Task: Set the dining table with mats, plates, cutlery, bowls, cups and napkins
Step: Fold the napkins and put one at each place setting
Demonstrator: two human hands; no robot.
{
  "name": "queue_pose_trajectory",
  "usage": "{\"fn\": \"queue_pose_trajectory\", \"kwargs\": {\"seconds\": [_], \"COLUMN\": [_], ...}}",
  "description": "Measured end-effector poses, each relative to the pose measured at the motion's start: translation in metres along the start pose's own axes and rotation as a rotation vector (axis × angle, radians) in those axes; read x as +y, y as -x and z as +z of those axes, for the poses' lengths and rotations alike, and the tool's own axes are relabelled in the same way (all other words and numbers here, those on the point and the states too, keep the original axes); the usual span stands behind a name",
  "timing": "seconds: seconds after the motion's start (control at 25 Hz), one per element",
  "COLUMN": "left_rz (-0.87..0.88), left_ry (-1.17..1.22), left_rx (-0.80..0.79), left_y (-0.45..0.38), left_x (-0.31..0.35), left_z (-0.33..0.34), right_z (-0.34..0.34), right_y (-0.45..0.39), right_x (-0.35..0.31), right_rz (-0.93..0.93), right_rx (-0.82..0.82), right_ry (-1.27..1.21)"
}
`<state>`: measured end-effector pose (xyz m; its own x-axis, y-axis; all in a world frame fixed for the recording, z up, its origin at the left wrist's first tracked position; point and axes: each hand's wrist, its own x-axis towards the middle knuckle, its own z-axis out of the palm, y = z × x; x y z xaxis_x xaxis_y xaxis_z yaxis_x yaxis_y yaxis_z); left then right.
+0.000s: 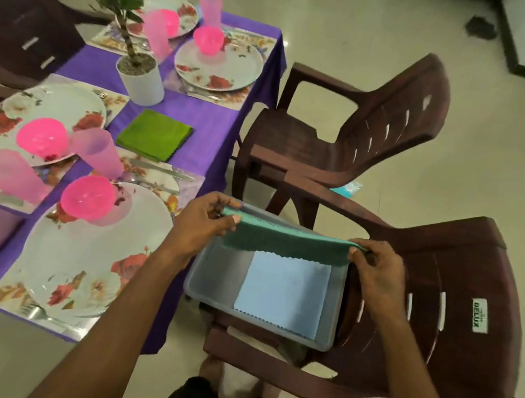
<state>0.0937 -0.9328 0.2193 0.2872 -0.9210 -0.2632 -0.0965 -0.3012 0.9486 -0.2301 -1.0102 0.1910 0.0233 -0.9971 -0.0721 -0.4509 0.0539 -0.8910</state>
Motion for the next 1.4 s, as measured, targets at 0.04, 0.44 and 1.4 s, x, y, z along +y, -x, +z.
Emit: {"fn": "queue_pose_trajectory", "kwargs": {"seconds": [0.04,0.44,1.4], "left_rz": [0.007,0.192,-0.107], "left_ry": [-0.004,-0.473,0.401], "left_rx": [0.005,0.076,-0.195], "left_y": [-0.002,-0.015,-0.015], "left_x": [0.003,0.04,0.049], "left_z": [-0.001,-0.003,-0.016], "right_z": [-0.005,-0.034,0.02], "right_y": [0.0,0.008,0.033], "right_x": [-0.009,-0.06,-0.098], "right_rz": [-0.032,-0.09,0.108], "right_rx": [0.018,-0.006,0.239], "right_ry": [0.03,-0.029,-0.44]}}
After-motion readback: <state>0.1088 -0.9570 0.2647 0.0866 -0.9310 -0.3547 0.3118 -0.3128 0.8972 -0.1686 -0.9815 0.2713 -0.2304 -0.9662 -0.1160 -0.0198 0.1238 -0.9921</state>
